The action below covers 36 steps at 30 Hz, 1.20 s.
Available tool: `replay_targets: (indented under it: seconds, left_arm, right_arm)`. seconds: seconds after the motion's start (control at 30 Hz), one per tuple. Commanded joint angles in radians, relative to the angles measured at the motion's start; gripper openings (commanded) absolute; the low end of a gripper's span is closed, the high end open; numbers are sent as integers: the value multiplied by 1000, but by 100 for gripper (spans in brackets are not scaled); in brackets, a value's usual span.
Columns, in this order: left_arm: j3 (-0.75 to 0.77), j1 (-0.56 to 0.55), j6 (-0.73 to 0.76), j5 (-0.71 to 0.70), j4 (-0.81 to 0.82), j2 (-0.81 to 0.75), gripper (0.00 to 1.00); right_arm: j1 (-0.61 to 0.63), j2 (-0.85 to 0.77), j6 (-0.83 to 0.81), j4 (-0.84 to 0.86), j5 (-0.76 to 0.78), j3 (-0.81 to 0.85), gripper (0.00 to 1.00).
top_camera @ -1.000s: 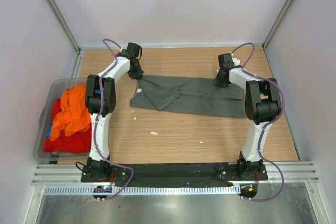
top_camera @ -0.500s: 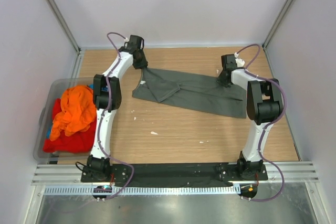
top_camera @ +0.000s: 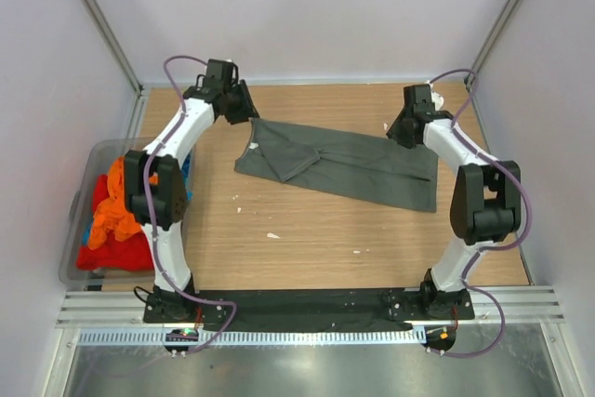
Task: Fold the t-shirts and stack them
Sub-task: Fold the tshirt
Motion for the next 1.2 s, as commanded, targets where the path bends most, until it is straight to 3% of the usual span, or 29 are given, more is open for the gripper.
replay_targets:
  seconds: [0.0,0.1,0.23,0.37,0.5,0.77,0.87,1.0,1.17]
  left_arm:
    - [-128,-30,-40,-39,5,-54,36]
    - [-231,-41,-66,-100,-9,-79,34]
    - [-271,-41,-93,-179,-48,-68,33]
    - [-283,-41,-130,-249,-110,-48,32]
    - [-331,-42,-167,-273,-82,-56,38]
    - [-358,-49,-198,-311,-68,-1,38]
    - [-346,-50,-201,-344,-68,16,33]
    - [-239,-47,-175,-435,-100,79,7]
    - [0,-27,-123,-504,-168,212,0]
  right_arm:
    - [4,-88,-27,-27,-71,20,39]
    - [8,-124,-36,-33,-96,-5,48]
    - [16,-175,-36,-16,-111,-43,51]
    - [24,-195,-36,-11,-128,-60,51]
    - [31,-204,-38,-2,-131,-75,52]
    - [38,-223,-38,13,-137,-88,52]
    - [38,-229,-39,13,-134,-86,52]
    - [38,-232,-39,12,-136,-77,51]
    - [38,-243,-52,-7,-139,-75,52]
